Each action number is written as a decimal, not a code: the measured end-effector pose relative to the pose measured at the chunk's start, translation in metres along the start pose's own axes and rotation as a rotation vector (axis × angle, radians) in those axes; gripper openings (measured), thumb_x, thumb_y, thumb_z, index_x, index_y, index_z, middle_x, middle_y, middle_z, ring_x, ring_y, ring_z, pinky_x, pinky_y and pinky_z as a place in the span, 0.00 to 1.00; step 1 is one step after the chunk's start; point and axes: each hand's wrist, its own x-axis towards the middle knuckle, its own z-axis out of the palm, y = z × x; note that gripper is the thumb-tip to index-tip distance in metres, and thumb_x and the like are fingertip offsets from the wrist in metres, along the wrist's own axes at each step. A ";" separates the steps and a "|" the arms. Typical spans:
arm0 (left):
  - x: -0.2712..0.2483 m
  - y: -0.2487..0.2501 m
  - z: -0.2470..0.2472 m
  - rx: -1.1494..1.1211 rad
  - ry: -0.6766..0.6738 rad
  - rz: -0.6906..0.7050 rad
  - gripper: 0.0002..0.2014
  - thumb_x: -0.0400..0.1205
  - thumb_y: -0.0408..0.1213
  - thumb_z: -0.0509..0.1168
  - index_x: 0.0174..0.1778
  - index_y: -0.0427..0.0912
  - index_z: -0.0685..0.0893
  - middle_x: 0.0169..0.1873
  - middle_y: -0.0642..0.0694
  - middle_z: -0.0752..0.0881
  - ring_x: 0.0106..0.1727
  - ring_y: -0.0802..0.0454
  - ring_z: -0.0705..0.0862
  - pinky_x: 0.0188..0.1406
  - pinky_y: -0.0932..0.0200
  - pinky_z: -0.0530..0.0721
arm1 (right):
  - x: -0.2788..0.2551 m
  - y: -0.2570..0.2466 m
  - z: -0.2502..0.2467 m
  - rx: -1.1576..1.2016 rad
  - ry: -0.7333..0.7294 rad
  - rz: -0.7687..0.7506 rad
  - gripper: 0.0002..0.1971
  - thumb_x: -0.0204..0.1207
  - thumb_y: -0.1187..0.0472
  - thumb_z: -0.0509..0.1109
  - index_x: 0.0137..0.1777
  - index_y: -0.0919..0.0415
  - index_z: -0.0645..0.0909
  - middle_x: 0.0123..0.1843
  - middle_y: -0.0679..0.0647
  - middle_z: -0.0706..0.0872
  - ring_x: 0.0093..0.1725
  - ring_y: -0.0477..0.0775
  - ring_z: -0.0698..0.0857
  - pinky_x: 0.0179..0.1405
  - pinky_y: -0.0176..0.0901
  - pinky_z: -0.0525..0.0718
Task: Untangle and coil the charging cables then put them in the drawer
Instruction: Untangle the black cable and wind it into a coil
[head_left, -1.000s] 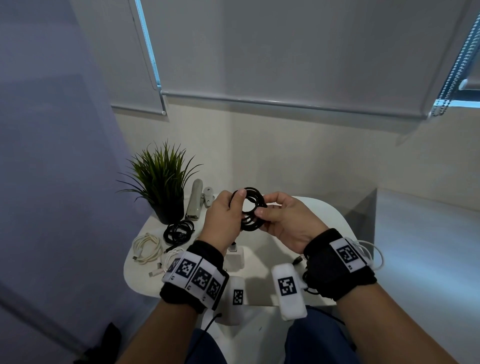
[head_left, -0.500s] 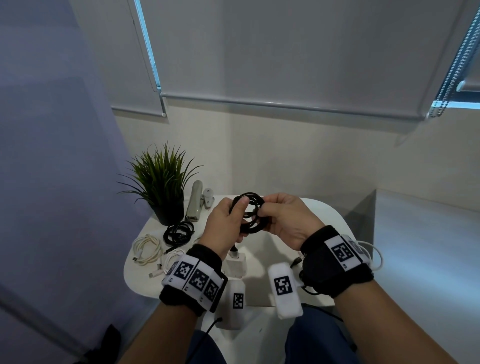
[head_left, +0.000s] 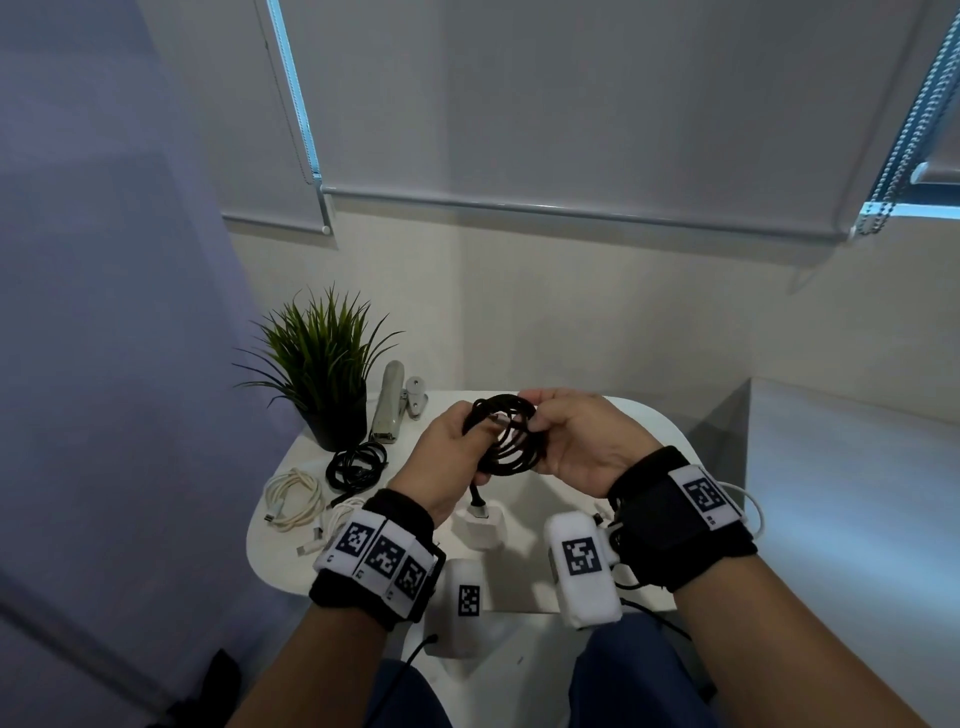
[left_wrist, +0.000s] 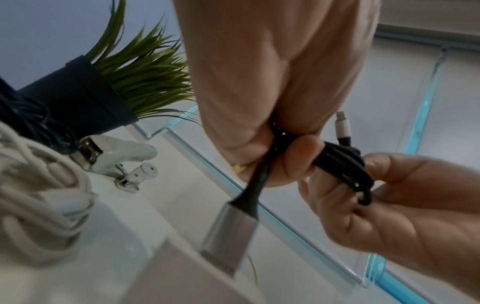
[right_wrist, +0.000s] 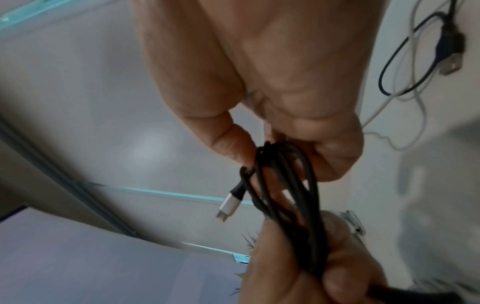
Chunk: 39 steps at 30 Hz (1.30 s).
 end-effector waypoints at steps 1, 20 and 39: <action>0.000 -0.001 0.000 0.033 0.000 0.006 0.03 0.85 0.32 0.60 0.46 0.42 0.77 0.34 0.46 0.80 0.27 0.57 0.74 0.19 0.67 0.70 | 0.000 -0.001 -0.001 0.054 0.018 0.010 0.15 0.76 0.80 0.53 0.53 0.66 0.75 0.40 0.60 0.84 0.30 0.52 0.85 0.26 0.40 0.84; -0.001 0.011 0.003 0.072 -0.007 0.034 0.07 0.85 0.39 0.60 0.49 0.42 0.82 0.27 0.50 0.80 0.21 0.59 0.72 0.20 0.66 0.71 | 0.010 0.007 -0.008 -0.038 0.170 -0.105 0.14 0.75 0.78 0.67 0.61 0.73 0.79 0.46 0.66 0.86 0.39 0.59 0.87 0.34 0.46 0.88; 0.006 0.010 0.007 0.325 0.137 0.233 0.11 0.87 0.36 0.54 0.56 0.45 0.82 0.27 0.57 0.77 0.30 0.58 0.74 0.30 0.60 0.71 | 0.008 0.017 -0.005 -0.178 0.063 -0.194 0.14 0.77 0.76 0.64 0.59 0.65 0.83 0.40 0.56 0.84 0.35 0.49 0.84 0.39 0.39 0.83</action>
